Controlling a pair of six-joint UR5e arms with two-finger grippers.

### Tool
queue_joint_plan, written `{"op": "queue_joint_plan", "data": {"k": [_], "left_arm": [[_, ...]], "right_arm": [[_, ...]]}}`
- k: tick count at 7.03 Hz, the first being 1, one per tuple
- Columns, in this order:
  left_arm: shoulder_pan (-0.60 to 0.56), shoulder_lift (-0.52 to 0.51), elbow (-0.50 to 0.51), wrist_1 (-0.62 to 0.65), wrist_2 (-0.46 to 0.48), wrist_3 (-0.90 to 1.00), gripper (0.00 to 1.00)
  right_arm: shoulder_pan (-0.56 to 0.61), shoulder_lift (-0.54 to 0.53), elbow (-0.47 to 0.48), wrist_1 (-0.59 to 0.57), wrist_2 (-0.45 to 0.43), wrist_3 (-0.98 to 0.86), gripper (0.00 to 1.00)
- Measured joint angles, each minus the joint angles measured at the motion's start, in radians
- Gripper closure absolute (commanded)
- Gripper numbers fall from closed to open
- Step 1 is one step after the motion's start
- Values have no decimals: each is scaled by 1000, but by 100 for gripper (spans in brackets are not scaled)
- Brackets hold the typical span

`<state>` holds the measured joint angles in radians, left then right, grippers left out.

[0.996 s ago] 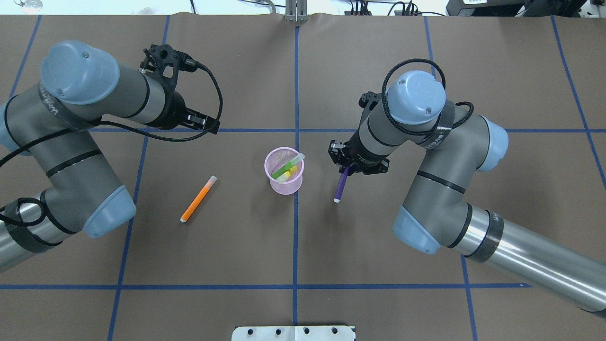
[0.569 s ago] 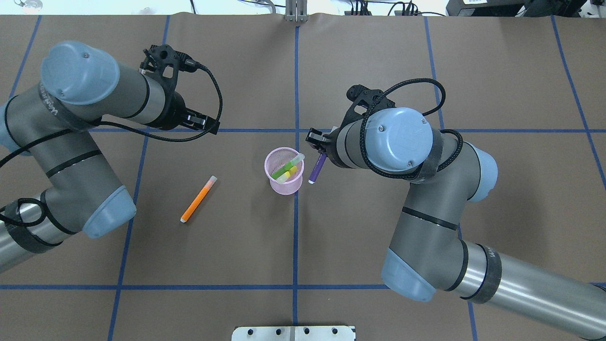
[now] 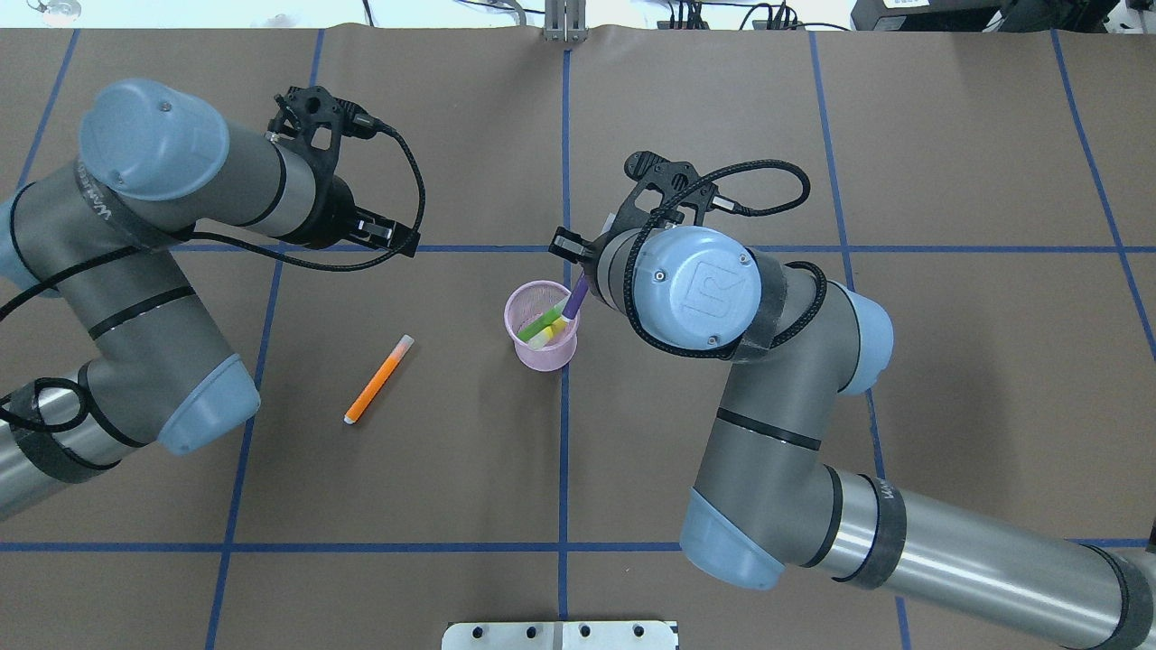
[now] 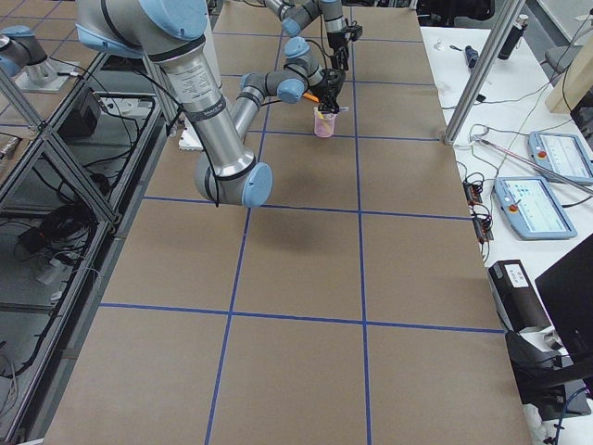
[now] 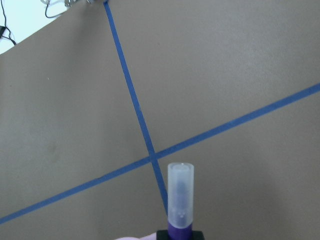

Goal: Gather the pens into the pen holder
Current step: 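Lower the purple marker into the pink cup and open the right gripper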

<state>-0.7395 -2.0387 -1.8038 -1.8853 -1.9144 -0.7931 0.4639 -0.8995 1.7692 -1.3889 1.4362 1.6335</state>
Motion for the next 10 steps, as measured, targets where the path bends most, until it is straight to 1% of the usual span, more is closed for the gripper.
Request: {"op": "queue_joint_plan", "data": {"k": [1, 3, 4, 6, 9, 10], "left_arm": [[0, 0, 0, 0, 0, 0, 19], [0, 0, -1, -2, 0, 0, 19], [0, 0, -1, -2, 0, 0, 19], [0, 0, -2, -3, 0, 0, 19], [0, 0, -1, -4, 0, 0, 19], [0, 0, -1, -4, 0, 0, 18]], "right_arm": [[-15, 13, -14, -1, -31, -24, 100], [-80, 25, -42, 3, -171, -78, 100], [-100, 28, -48, 4, -208, -86, 100], [-119, 42, -58, 5, -229, -87, 100], [-118, 55, -78, 7, -232, -88, 100], [-117, 56, -83, 7, -233, -88, 83]]}}
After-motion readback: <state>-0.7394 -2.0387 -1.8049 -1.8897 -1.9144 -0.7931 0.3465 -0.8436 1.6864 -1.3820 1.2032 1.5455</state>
